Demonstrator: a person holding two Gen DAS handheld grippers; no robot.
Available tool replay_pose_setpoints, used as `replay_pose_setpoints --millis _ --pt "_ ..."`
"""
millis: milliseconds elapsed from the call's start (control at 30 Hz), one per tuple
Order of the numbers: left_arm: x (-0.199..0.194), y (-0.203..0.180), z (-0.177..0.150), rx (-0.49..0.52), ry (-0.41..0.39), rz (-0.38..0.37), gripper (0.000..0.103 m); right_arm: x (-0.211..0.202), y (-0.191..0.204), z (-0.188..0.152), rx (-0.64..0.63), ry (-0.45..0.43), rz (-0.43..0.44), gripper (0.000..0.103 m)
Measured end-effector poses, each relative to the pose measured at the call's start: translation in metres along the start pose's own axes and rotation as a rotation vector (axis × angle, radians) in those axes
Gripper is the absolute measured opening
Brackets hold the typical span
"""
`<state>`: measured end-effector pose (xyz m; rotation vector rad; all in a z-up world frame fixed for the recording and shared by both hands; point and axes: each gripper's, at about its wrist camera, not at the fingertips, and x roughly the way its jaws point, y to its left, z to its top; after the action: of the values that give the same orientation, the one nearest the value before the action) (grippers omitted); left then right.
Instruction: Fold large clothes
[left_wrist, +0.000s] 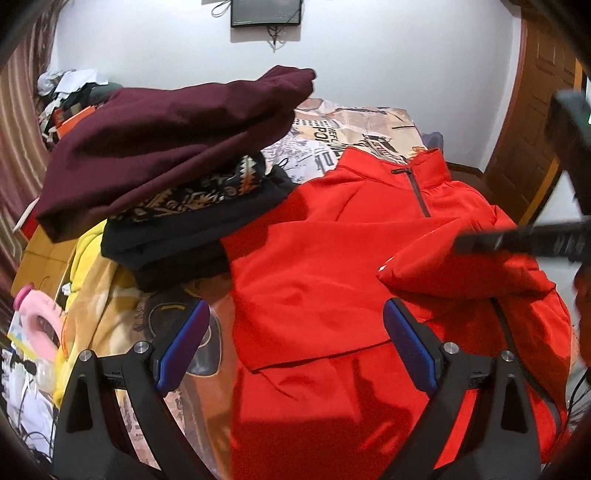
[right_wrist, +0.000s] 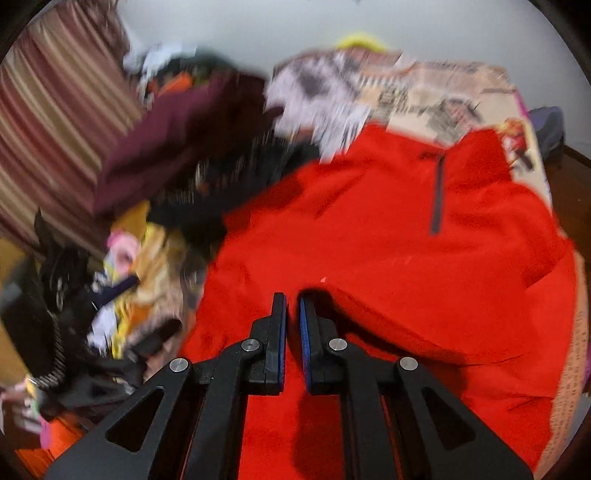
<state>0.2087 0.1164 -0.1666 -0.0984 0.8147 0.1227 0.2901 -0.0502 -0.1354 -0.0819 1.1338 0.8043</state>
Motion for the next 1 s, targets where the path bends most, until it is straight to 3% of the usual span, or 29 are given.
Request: replay_pose_setpoints --millis 300,400,533,700,867,1000 --pt "-0.005 0.002 -0.004 -0.004 0.003 0.006 0.095 0.033 0.002 -0.021 -0.022 0.176 -0.003 0.007" --pt "-0.007 -0.003 -0.002 0.006 -0.002 0.003 0.095 0.032 -0.006 -0.023 0.013 0.21 -0.001 0.016" --pt "-0.01 -0.014 0.006 0.032 -0.017 -0.002 0.095 0.006 -0.021 -0.024 0.058 0.124 -0.052 0.039" --pt "-0.011 -0.039 0.018 0.082 -0.033 -0.019 0.095 -0.045 -0.042 -0.025 0.092 -0.031 -0.101 0.041" --pt "-0.009 -0.08 0.031 0.173 -0.052 -0.053 0.095 -0.091 -0.066 -0.027 0.124 -0.183 -0.237 0.042" --pt "0.001 -0.117 0.039 0.259 -0.05 -0.107 0.095 -0.122 -0.097 -0.035 0.191 -0.278 -0.299 0.054"
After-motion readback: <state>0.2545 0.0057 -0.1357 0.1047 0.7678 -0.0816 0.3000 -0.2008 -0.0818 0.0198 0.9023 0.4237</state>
